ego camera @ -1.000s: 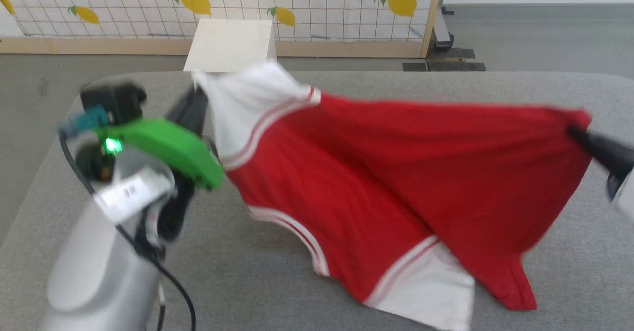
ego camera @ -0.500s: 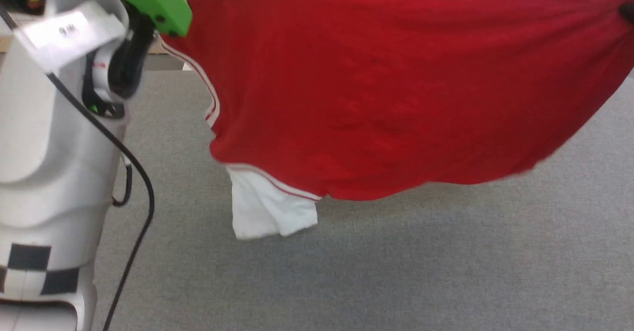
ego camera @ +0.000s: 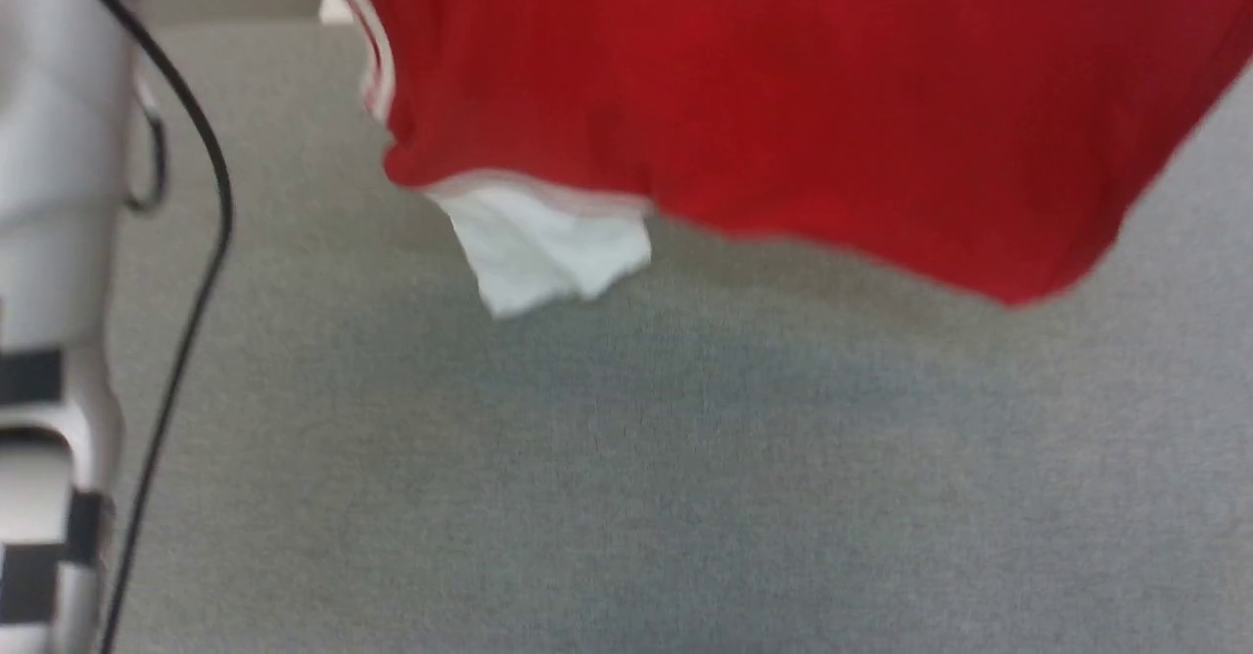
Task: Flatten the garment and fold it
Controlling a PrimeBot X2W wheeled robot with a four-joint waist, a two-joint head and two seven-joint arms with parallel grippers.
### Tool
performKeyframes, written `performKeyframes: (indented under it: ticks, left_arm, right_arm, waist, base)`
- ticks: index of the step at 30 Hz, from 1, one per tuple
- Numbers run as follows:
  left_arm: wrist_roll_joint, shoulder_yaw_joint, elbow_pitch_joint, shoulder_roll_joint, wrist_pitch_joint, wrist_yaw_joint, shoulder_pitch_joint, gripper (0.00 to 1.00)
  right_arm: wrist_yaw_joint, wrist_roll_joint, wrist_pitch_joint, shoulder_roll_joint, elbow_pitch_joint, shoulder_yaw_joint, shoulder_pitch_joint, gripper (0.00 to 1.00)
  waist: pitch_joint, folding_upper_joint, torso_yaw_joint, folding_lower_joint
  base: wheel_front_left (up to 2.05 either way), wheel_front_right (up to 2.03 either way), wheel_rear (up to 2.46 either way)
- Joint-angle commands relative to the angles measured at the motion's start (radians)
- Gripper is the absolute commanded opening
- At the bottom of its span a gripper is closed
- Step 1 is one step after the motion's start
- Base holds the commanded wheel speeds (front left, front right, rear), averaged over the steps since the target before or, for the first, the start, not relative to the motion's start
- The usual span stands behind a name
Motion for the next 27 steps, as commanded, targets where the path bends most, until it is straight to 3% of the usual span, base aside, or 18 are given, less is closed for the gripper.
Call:
performKeyframes:
  ticks: [1,9,15,21,27]
  left_arm:
    - [0.026,0.000,0.021,0.011,-0.013,0.014,-0.054,0.00]
    - [0.155,-0.025,0.121,0.037,-0.081,0.068,-0.324,0.00]
    - [0.208,-0.032,0.174,0.039,-0.176,0.086,-0.470,0.00]
    - [0.202,-0.023,0.240,0.026,-0.253,0.085,-0.526,0.00]
    - [0.169,-0.017,0.313,-0.002,-0.319,0.072,-0.493,0.00]
  right_arm:
    - [-0.002,-0.025,-0.025,0.014,0.026,0.005,-0.057,0.00]
    - [-0.002,-0.200,-0.186,0.107,0.264,0.006,-0.423,0.00]
    - [-0.002,-0.296,-0.289,0.164,0.377,-0.034,-0.610,0.00]
    - [-0.002,-0.350,-0.351,0.186,0.418,-0.044,-0.677,0.00]
    - [-0.002,-0.351,-0.372,0.205,0.411,-0.034,-0.631,0.00]
  waist:
    - [0.160,0.0000,-0.018,0.0000]
    - [0.361,0.0000,-0.051,0.0000]
    - [0.461,0.0000,-0.052,0.0000]
    - [0.542,0.0000,-0.033,0.0000]
    - [0.586,0.0000,-0.010,0.0000]
  base:
    - [0.00,0.00,0.00]
    - [0.00,0.00,0.00]
    - [0.00,0.00,0.00]
    - [0.00,0.00,0.00]
    - [0.00,0.00,0.00]
